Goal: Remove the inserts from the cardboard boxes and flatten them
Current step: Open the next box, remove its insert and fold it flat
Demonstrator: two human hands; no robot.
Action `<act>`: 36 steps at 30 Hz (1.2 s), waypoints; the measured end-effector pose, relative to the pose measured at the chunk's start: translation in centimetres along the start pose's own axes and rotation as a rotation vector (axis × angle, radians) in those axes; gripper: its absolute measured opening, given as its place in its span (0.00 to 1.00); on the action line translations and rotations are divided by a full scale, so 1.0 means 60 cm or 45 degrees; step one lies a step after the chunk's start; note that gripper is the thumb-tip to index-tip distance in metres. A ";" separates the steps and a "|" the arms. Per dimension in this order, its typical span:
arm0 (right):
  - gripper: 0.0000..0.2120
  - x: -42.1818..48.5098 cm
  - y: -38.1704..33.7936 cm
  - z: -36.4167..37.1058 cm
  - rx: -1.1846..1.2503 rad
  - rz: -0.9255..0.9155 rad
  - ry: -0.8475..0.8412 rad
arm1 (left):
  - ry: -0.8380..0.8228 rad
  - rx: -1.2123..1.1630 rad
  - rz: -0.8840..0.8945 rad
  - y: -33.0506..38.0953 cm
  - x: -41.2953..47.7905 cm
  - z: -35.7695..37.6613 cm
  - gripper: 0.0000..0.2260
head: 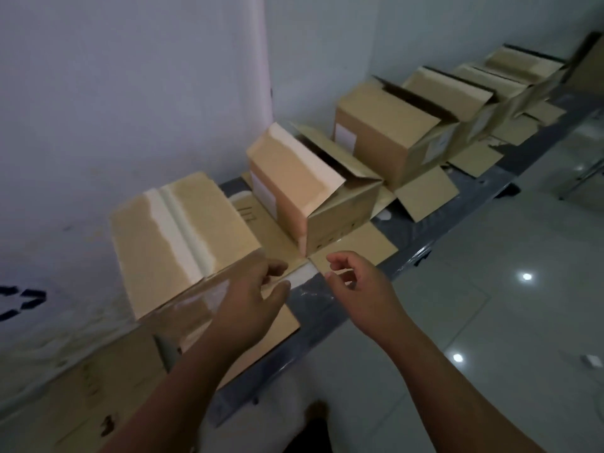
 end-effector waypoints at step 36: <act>0.13 0.916 0.527 -1.045 -0.304 -0.017 0.032 | -0.061 -0.148 0.155 0.774 1.059 0.817 0.09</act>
Point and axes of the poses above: each hand's wrist, its own x-axis towards the middle knuckle, its own z-axis out of the palm, y = z × x, the point moved 7 cm from there along x, towards the middle knuckle, and after that the axes turned 1 degree about x, right-handed, at the moved point
